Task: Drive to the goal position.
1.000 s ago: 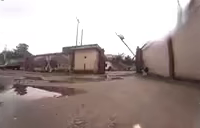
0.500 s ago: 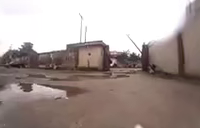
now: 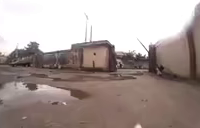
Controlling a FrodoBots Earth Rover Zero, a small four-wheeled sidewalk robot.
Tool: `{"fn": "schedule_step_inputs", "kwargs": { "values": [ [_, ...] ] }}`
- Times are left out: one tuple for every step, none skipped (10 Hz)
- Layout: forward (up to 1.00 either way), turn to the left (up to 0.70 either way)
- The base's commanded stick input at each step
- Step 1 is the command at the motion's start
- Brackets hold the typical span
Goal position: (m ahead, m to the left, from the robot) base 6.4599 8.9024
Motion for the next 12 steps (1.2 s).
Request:
{"fn": "schedule_step_inputs", "kwargs": {
  "values": [
    [0.7, 0.15],
    [0.7, 0.15],
    [0.7, -0.2],
    [0.7, -0.2],
    [0.7, -0.2],
    [0.7, -0.2],
    [0.7, -0.2],
    [0.7, -0.2],
    [0.7, -0.2],
    [0.7, -0.2],
    [0.7, -0.19],
    [0.7, -0.14]
  ]
}}
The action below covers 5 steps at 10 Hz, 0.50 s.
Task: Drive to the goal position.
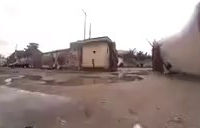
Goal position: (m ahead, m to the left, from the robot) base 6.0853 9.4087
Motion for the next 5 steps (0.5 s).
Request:
{"fn": "schedule_step_inputs", "kwargs": {
  "values": [
    [0.7, 0.04],
    [0.7, 0.15],
    [0.7, 0.15],
    [0.7, 0.15],
    [0.7, 0.15]
  ]
}}
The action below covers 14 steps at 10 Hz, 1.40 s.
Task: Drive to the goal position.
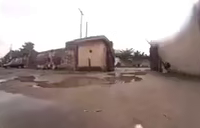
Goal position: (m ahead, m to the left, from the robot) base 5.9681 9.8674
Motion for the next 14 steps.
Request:
{"fn": "schedule_step_inputs", "kwargs": {
  "values": [
    [0.7, 0.15],
    [0.7, 0.15],
    [0.7, 0.15],
    [0.7, 0.15],
    [0.7, 0.18],
    [0.7, 0.43],
    [0.7, 0.5],
    [0.7, 0.5],
    [0.7, 0.5],
    [0.7, 0.5],
    [0.7, 0.15],
    [0.7, 0.15],
    [0.7, 0.15],
    [0.7, 0.15]
  ]
}}
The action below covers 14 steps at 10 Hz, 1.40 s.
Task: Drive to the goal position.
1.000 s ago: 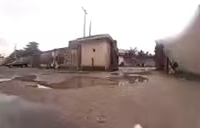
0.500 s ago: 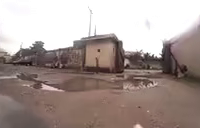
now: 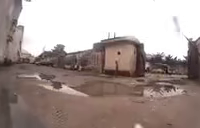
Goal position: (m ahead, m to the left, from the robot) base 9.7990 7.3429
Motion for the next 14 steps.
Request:
{"fn": "schedule_step_inputs", "kwargs": {
  "values": [
    [0.7, 0.15],
    [0.7, 0.15],
    [0.7, 0.15],
    [0.7, 0.15],
    [0.7, 0.15],
    [0.7, 0.15],
    [0.7, 0.15],
    [0.7, 0.15],
    [0.7, 0.15],
    [0.7, 0.15],
    [0.7, 0.15],
    [0.7, 0.12],
    [0.7, -0.13],
    [0.7, -0.2]
  ]
}}
